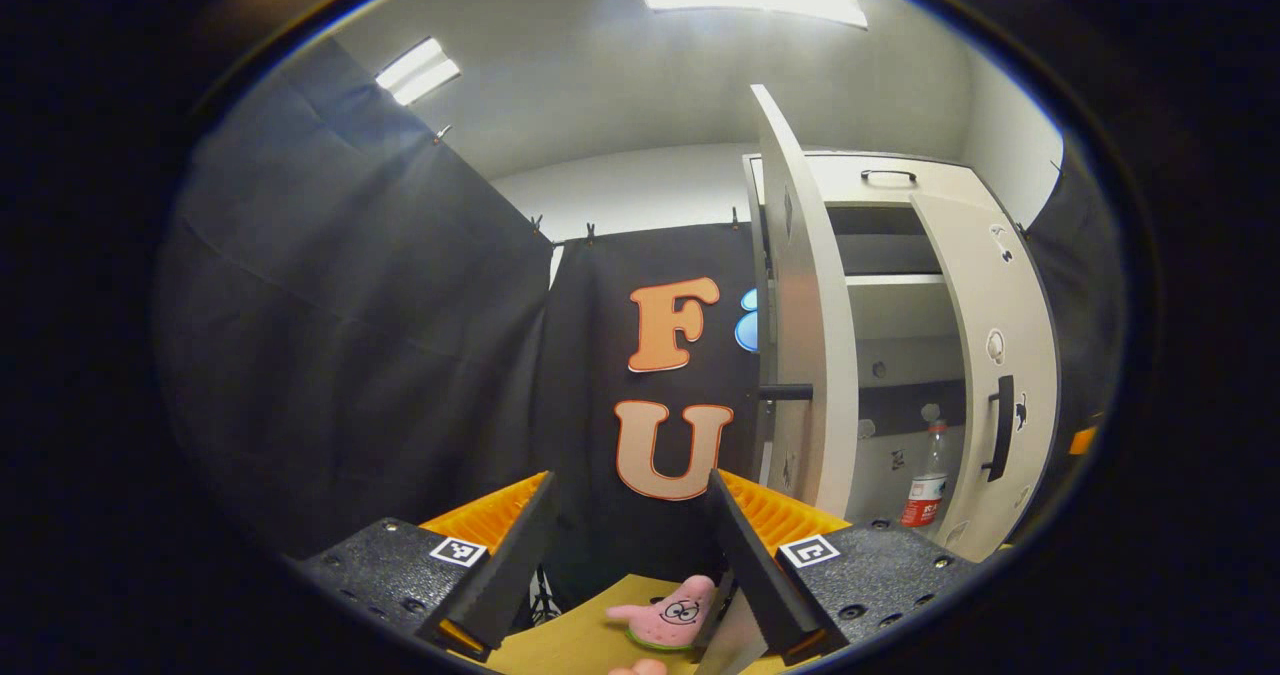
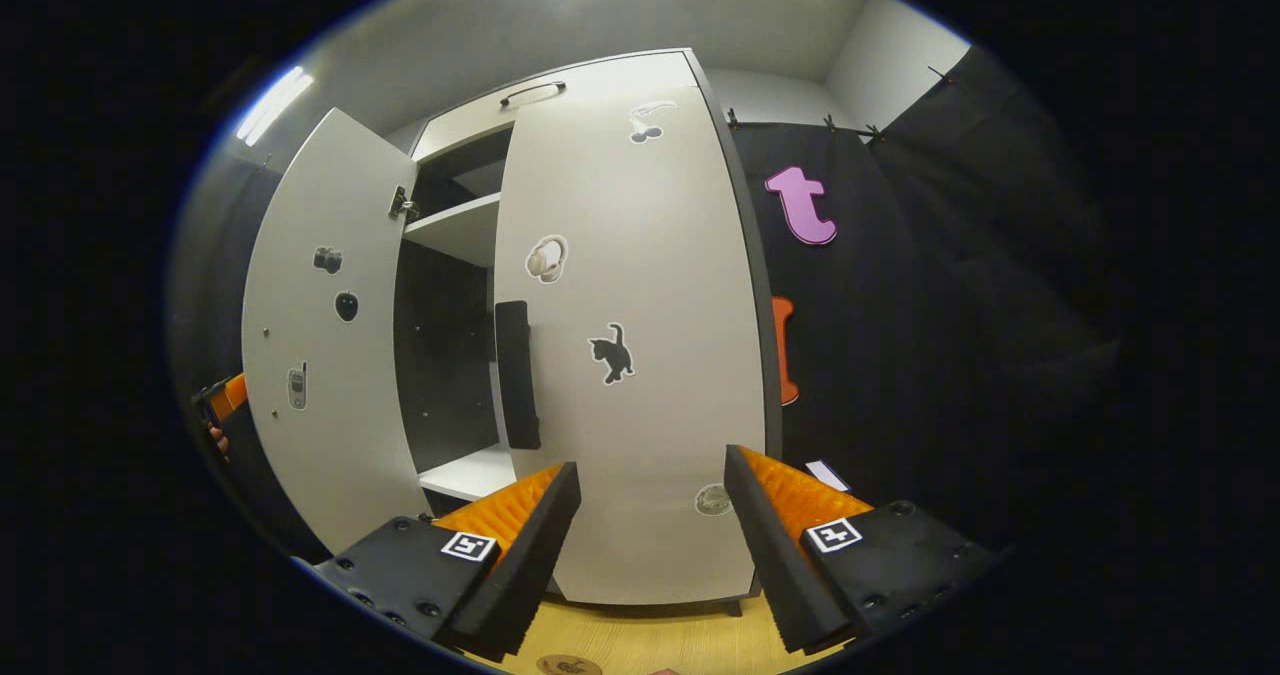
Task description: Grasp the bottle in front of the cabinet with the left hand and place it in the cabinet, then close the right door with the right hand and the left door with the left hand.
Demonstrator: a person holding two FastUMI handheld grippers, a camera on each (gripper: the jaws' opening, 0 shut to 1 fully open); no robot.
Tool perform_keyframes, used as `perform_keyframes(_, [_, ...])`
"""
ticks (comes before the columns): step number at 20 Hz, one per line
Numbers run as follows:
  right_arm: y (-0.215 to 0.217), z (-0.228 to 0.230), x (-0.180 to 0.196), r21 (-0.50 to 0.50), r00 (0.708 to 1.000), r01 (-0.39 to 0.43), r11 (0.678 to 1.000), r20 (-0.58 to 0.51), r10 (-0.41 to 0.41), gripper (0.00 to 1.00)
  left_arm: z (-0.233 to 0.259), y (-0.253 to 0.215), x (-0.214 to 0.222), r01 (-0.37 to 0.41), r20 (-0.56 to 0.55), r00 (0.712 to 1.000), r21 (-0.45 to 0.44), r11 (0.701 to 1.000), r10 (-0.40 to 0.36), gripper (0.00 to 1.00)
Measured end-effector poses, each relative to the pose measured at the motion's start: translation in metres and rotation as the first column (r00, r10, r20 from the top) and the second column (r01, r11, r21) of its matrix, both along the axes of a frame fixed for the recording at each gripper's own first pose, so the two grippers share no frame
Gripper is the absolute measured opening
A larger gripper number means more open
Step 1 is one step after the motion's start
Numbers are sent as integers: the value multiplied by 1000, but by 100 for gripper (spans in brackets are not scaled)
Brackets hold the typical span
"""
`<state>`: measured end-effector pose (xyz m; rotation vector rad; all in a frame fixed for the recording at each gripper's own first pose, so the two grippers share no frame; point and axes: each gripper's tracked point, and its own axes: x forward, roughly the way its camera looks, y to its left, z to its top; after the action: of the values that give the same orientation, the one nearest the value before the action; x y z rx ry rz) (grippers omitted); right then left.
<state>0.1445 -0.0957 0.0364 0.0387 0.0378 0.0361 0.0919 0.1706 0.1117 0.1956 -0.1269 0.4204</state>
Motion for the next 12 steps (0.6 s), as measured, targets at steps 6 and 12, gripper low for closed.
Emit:
perform_keyframes(6, [-18, -4, -14, 6, 999, 22, 1000, -27, -22, 98, -11, -61, 17, 177, -39, 983, -58, 983, -179, 91])
perform_keyframes(12, [-43, -3, -35, -14, 997, 75, 997, -30, -75, 98, -23, -134, 44, 309, -55, 948, -67, 949, -313, 87])
